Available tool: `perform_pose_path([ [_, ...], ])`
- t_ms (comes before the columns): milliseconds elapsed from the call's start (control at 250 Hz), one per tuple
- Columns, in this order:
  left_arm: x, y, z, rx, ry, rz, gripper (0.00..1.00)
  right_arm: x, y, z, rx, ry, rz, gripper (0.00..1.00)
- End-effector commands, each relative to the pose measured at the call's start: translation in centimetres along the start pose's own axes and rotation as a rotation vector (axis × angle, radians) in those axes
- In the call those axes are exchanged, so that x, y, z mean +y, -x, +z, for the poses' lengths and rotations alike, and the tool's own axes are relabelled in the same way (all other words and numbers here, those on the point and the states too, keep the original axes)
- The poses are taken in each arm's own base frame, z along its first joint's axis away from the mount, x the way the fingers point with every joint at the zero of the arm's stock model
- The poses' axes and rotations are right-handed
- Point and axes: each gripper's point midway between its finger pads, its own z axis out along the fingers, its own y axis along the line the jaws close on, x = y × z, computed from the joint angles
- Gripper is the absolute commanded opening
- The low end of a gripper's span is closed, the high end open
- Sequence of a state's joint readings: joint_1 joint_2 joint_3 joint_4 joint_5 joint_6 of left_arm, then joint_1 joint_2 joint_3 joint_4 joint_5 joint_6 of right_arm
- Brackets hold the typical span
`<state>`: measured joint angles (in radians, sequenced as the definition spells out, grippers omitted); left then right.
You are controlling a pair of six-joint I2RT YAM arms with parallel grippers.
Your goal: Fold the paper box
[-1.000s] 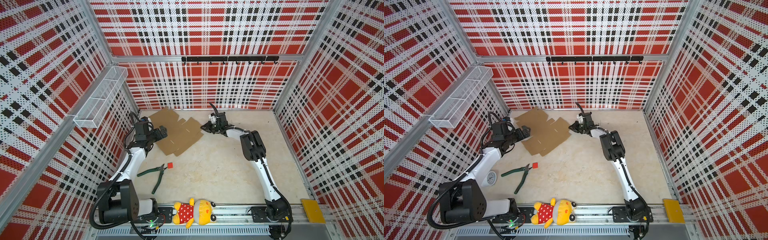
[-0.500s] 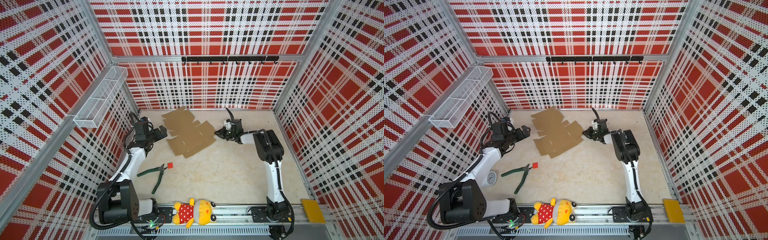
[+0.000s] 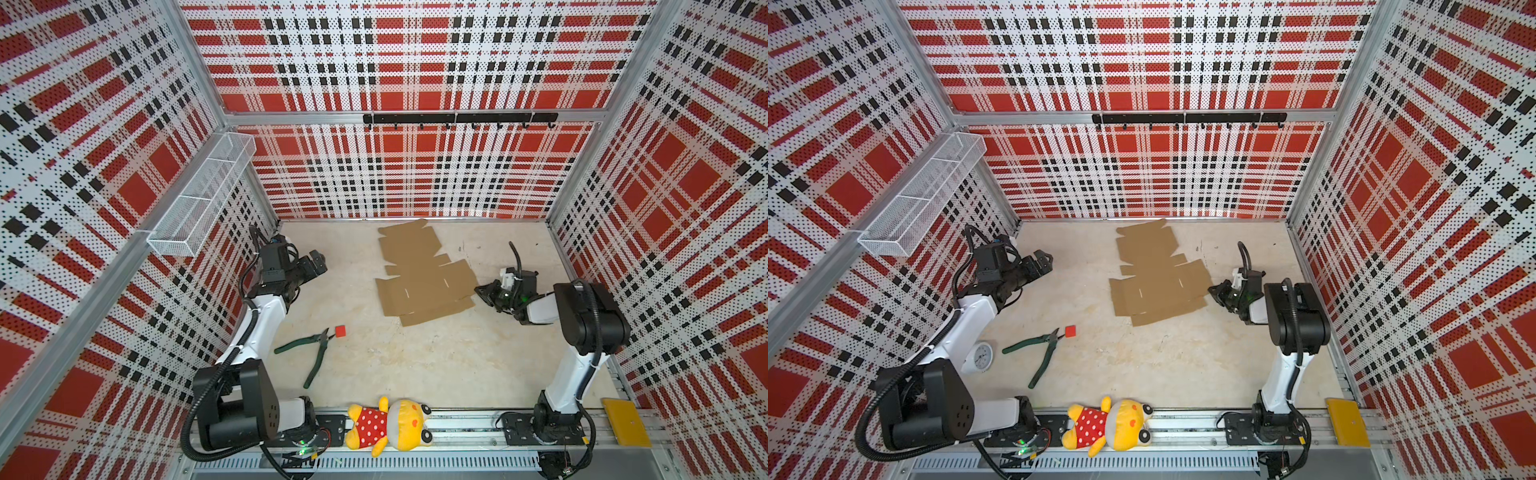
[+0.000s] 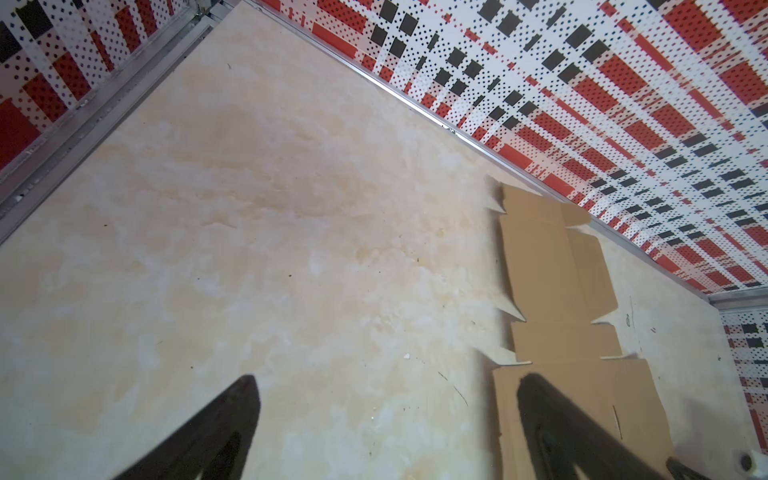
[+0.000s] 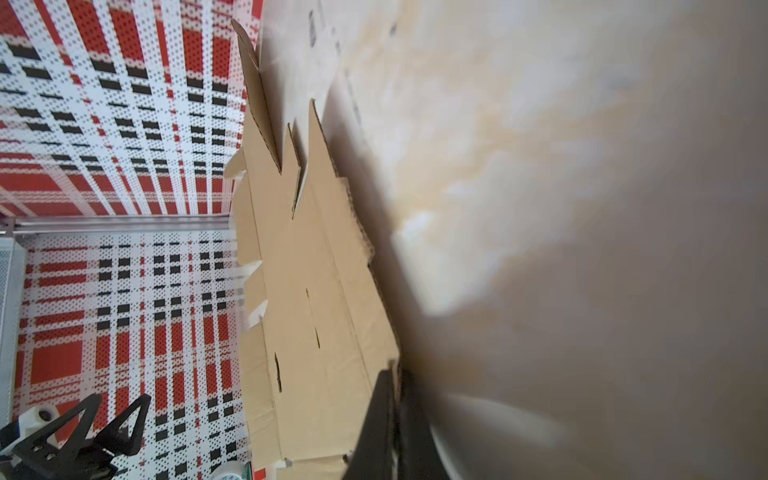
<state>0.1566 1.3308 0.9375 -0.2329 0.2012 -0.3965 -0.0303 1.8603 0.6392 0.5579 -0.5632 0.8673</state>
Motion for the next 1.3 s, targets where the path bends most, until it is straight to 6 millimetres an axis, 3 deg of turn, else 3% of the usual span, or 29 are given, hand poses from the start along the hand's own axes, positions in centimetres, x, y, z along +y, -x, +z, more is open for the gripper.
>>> perform_pose_path([
  [0,0.0,1.2,-0.4,-0.024,0.013,-0.015,1.0,-1.5,1.5,-2.8,-0.112,-0.063,0.018,0.05],
  [108,-0.1,1.2,-0.4,-0.024,0.003,-0.014,0.99,-1.6,0.4,-4.1,-0.129,-0.095,0.008,0.05],
  [252,-0.1,1.1,-0.3,-0.022,0.002,-0.024,0.99,-1.2,-3.0,-3.8,-0.094,-0.128,-0.005,0.11],
  [404,0.1,0.9,-0.1,-0.02,0.006,-0.023,0.99,2.0,-8.4,-0.8,0.02,-0.125,-0.116,0.41],
  [540,-0.1,0.9,-0.3,-0.021,-0.007,-0.019,0.99,5.2,-12.9,2.2,0.125,-0.093,-0.189,0.51],
  [624,0.1,0.8,-0.1,-0.025,-0.001,-0.016,1.0,6.7,-14.4,3.4,0.162,-0.067,-0.223,0.55],
  [744,-0.1,0.9,-0.4,-0.029,-0.008,-0.019,0.99,7.5,-14.4,3.7,0.186,-0.07,-0.231,0.65],
  [892,0.2,1.0,-0.4,-0.038,0.004,-0.013,1.0,7.9,-13.6,2.3,0.191,-0.14,-0.319,0.76],
  [1104,0.2,1.0,-0.4,-0.032,-0.002,-0.018,0.99,6.4,-10.5,-0.5,0.169,-0.25,-0.332,0.83],
  [1297,-0.2,1.0,-0.5,-0.027,-0.019,-0.025,0.99,5.9,-6.7,-1.8,0.145,-0.284,-0.305,0.84],
])
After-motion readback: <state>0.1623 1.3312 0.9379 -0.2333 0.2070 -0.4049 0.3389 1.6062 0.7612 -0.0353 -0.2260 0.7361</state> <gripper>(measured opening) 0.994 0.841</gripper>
